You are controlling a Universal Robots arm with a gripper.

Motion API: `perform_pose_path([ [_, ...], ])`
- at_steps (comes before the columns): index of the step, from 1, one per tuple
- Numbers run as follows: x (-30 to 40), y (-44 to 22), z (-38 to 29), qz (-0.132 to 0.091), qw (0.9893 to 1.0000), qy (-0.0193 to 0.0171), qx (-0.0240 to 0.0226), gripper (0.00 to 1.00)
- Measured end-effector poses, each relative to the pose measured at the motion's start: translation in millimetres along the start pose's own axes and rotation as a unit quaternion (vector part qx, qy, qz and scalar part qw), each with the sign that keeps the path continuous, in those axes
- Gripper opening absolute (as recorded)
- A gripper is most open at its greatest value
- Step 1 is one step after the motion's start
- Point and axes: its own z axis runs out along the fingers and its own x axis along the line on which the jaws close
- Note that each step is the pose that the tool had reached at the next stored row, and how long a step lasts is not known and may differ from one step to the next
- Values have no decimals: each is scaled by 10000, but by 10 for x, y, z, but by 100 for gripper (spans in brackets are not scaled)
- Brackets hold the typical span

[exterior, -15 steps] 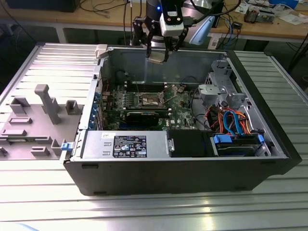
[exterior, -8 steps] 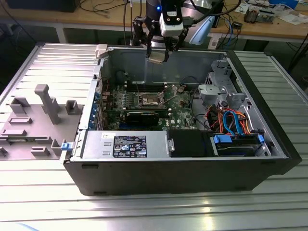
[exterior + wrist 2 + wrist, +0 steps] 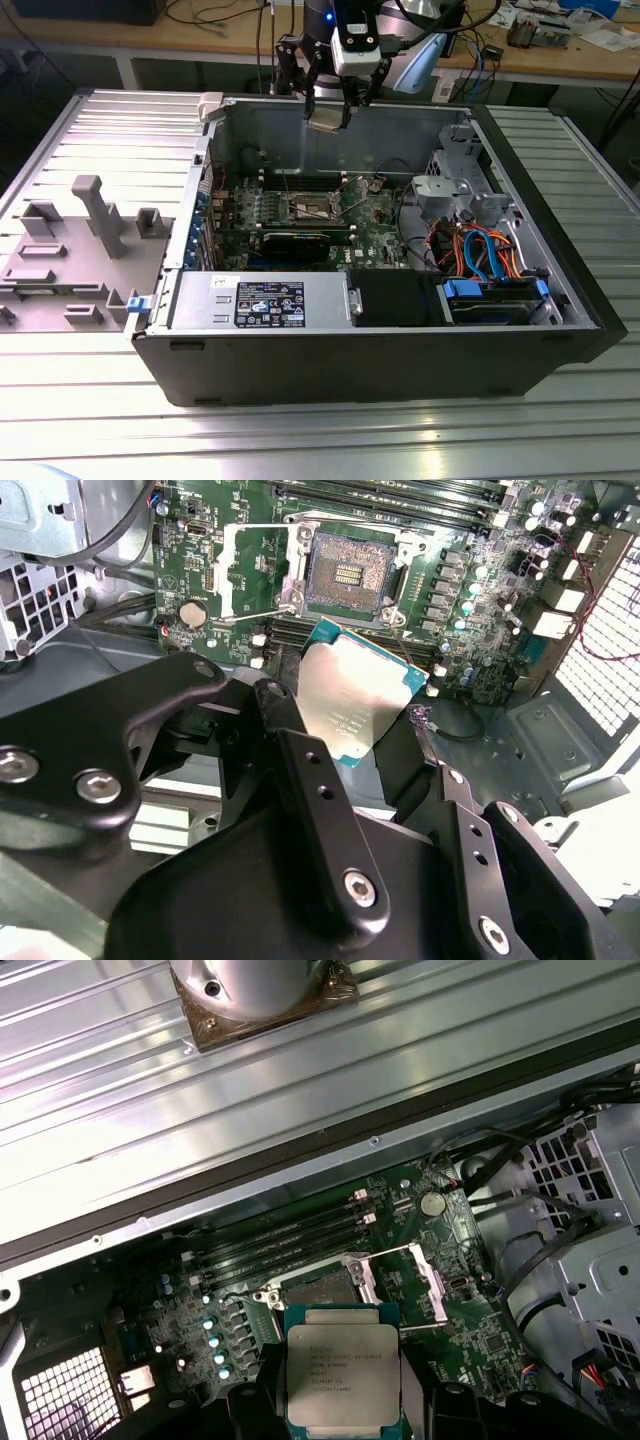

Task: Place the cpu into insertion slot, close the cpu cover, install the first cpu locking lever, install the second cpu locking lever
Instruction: 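Place the cpu into insertion slot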

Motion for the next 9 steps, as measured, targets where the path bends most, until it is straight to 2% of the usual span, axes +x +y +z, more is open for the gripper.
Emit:
perform_pose_path([
  [3, 0, 0, 0, 62, 10000, -6, -1, 54],
  [5, 0, 0, 1, 192, 9998, -17, -4, 54],
  [7, 0, 0, 2, 442, 9990, -39, -8, 54],
  [9, 0, 0, 2, 584, 9983, -52, -11, 54],
])
